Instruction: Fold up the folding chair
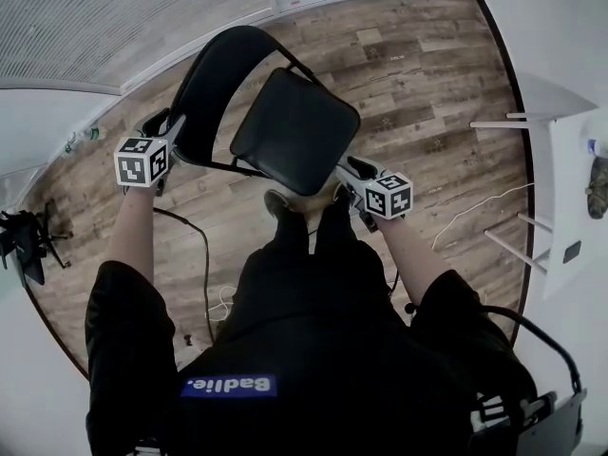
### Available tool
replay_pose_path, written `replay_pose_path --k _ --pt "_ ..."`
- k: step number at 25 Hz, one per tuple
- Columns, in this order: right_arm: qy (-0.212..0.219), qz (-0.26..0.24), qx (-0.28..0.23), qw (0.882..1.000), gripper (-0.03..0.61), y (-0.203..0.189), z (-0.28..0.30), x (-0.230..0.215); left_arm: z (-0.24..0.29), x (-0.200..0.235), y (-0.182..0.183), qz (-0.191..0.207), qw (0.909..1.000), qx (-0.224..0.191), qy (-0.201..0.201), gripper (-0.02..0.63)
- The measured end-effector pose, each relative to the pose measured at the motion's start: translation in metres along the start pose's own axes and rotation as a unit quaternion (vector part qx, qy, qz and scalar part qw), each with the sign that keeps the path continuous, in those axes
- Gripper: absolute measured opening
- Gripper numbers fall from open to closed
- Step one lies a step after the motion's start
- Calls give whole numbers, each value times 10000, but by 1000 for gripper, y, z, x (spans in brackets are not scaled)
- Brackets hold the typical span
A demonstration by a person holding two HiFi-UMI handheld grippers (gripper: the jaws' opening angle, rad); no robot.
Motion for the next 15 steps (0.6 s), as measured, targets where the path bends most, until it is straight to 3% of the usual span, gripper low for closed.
replay_pose_path --k 4,8,15 --pt "-113 226 68 9997 178 -13 13 -13 19 20 -6 112 9997 211 -11 169" --pt "-275 772 -55 9966 242 -28 24 -39 41 33 -13 115 9988 453 -130 185" --pt "-765 2013 -400 9757 316 -71 42 -109 78 45 -22 64 9956 872 -332 203"
Point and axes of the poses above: the fingertips, and each gripper's own axes: z forward along the fingers, x to its left, y out of its top, the point moved 6 cm from there along -z, backward along the fingers, and after that the axes turned 7 degrees about -x, right-handed, at the moved point
